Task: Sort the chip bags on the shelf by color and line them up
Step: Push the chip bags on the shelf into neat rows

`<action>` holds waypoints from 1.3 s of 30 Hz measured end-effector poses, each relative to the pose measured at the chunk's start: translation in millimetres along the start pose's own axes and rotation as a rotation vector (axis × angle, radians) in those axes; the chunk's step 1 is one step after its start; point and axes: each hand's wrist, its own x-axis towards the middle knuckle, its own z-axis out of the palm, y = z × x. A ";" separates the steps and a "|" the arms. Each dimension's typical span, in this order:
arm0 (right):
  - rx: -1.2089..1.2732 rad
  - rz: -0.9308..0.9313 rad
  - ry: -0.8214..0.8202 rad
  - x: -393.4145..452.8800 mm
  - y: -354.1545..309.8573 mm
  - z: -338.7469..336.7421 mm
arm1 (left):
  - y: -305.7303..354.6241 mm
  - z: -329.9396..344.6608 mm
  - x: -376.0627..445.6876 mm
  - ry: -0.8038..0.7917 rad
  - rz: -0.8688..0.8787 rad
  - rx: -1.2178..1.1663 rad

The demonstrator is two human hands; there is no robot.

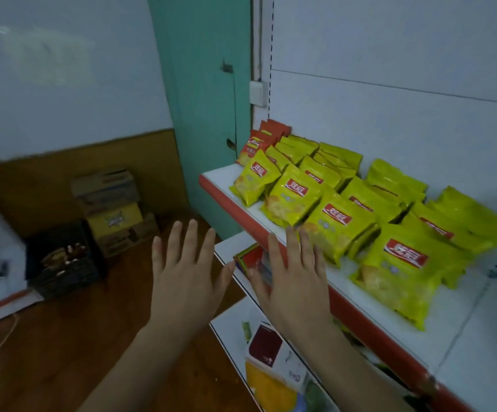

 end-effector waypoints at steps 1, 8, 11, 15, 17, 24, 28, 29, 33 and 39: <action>-0.008 0.001 -0.003 12.4 -5.5 7.1 | -8.5 6.8 11.0 -0.005 -0.002 -0.008; -0.083 0.062 0.020 101.4 -44.4 56.4 | -67.1 60.1 102.2 -0.003 0.046 -0.095; -0.116 0.127 0.047 139.5 -65.7 69.1 | -91.1 75.3 143.9 0.002 0.120 -0.133; -0.160 0.230 0.061 176.7 -84.9 86.9 | -117.1 90.2 198.9 0.000 0.212 -0.153; -0.182 0.271 0.045 192.2 -87.9 92.8 | -121.0 98.1 220.5 -0.007 0.241 -0.175; -0.220 0.362 0.084 266.0 -85.0 112.0 | -120.5 139.0 298.2 -0.015 0.343 -0.246; -0.222 0.390 0.078 315.8 -79.3 125.2 | -119.4 167.1 349.9 -0.054 0.367 -0.232; -0.222 0.388 0.082 327.2 -77.0 127.8 | -119.1 171.7 364.2 -0.061 0.370 -0.230; -0.278 0.380 0.088 367.3 -62.0 134.2 | -108.3 185.2 417.0 -0.058 0.387 -0.260; -0.350 0.474 0.049 394.8 -44.7 149.7 | -79.1 220.9 461.4 -0.124 0.466 -0.360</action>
